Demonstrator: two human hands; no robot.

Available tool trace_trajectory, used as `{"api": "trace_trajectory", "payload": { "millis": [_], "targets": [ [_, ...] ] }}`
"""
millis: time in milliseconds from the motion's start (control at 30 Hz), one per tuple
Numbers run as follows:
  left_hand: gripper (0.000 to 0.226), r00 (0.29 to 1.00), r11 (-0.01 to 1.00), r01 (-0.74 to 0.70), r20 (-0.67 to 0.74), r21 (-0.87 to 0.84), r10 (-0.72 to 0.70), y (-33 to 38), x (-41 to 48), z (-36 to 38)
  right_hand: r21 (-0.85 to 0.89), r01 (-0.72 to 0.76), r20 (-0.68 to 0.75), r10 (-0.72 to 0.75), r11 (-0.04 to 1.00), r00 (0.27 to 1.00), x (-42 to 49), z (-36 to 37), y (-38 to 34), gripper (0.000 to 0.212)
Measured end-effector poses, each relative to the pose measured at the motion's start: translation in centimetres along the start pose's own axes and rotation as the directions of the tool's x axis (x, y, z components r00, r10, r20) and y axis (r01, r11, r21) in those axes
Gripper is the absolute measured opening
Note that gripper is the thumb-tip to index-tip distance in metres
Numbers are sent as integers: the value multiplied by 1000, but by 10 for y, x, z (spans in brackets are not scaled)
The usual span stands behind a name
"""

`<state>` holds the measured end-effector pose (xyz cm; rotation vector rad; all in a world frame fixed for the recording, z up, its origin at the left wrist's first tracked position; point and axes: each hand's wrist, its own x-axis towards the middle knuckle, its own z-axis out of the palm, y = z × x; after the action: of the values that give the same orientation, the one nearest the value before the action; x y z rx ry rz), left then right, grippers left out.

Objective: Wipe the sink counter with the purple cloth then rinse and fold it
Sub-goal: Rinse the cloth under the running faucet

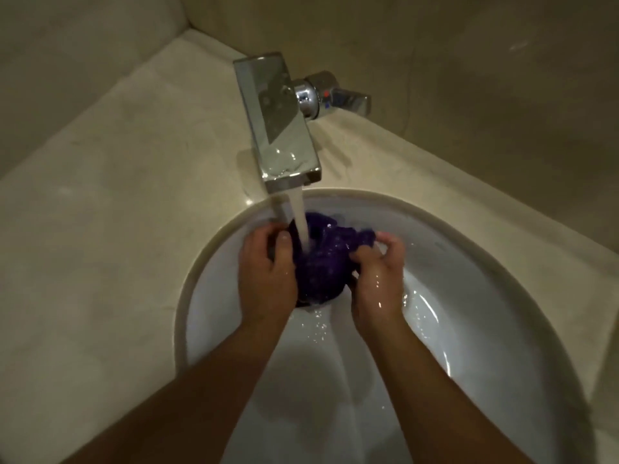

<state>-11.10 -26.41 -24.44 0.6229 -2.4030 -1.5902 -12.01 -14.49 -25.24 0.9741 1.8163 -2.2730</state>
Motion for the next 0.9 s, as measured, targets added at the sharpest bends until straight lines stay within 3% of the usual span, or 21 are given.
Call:
{"api": "trace_trajectory", "payload": {
  "millis": [67, 133, 200, 333, 433, 533, 600, 700, 733, 800, 900],
  "targets": [
    [18, 1000, 999, 16, 26, -34, -15, 0, -7, -8, -167, 119, 125, -99, 979, 987, -13, -10, 2, 46],
    [22, 999, 999, 4, 41, 49, -6, -6, -11, -12, -404, 268, 175, -214, 874, 961, -21, -9, 11, 36],
    [33, 992, 980, -62, 118, 187, 40, -16, -10, -17, -444, 313, 158, -271, 840, 950, -22, -2, 19, 28],
    [32, 931, 852, -299, 326, 430, 163, -35, -5, -11, -643, 313, 113, -318, 699, 941, -9, 16, 33, 23],
    [37, 934, 827, -343, 256, 446, 249, -43, -7, 3, -775, 323, 110, -387, 544, 915, 0, 30, 48, 41],
    [36, 867, 642, -490, 250, 590, 432, -67, -3, 13, -788, 376, 88, -516, 487, 852, 11, 37, 58, 45],
    [24, 870, 576, -459, 211, 676, 445, -75, -1, 22, -807, 399, 115, -547, 435, 829, 25, 39, 59, 39],
    [17, 927, 706, -286, 0, 647, 376, -68, 0, 39, -799, 489, 202, -611, 349, 766, 43, 38, 54, 20],
    [13, 930, 702, -258, -27, 664, 368, -71, 0, 45, -793, 530, 244, -641, 300, 728, 47, 37, 54, 21],
    [20, 942, 645, -212, -22, 735, 334, -77, 1, 50, -799, 562, 284, -689, 214, 667, 52, 37, 57, 26],
    [18, 967, 678, -198, 27, 708, 254, -76, 0, 47, -798, 556, 274, -681, 234, 680, 55, 35, 61, 33]
  ]
}}
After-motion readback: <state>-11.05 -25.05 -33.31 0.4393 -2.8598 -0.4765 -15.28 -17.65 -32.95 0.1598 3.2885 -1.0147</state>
